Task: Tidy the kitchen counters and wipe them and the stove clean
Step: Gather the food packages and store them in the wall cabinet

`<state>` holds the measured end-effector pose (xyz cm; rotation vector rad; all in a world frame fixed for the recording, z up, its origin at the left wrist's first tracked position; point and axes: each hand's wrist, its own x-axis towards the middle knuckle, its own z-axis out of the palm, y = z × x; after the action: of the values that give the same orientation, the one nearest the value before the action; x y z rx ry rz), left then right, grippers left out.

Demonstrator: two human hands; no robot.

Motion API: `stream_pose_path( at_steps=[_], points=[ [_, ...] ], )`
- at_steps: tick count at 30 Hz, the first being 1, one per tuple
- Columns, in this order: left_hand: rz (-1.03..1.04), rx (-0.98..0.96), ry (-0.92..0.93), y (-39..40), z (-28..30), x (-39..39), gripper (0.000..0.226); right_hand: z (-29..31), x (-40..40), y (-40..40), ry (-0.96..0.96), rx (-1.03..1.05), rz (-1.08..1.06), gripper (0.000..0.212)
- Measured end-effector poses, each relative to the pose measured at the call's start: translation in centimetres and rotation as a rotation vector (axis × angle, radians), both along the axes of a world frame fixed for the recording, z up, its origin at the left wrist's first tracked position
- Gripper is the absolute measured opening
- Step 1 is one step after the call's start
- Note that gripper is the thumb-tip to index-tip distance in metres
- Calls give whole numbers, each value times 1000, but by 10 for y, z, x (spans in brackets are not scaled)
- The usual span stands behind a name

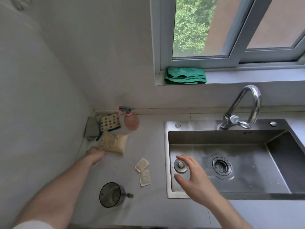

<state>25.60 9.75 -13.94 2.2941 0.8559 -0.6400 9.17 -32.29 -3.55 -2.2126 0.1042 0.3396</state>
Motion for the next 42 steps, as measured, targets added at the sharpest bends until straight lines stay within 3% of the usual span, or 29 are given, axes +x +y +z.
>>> stream_pose_path(
  at_steps=[7,12,16,24,27,31,42],
  points=[
    [40,-16,23,19,-21,34,71,-6,15,20,22,-59,22,57],
    [17,37,-17,25,-28,50,32,-9,20,25,55,-44,1,54],
    [87,-3,-7,23,-31,51,25,-11,21,25,75,-27,-21,52],
    [184,-250,-125,17,-18,46,39,-8,13,26,31,0,-59,52],
    [38,-223,-247,0,2,38,15,-5,3,24,13,37,-80,50],
    [-281,-38,-390,-52,55,19,19,-2,-14,14,-14,45,-114,50],
    [-894,90,-587,-206,171,-53,27,27,-91,-73,-73,21,-334,52]
  ],
)
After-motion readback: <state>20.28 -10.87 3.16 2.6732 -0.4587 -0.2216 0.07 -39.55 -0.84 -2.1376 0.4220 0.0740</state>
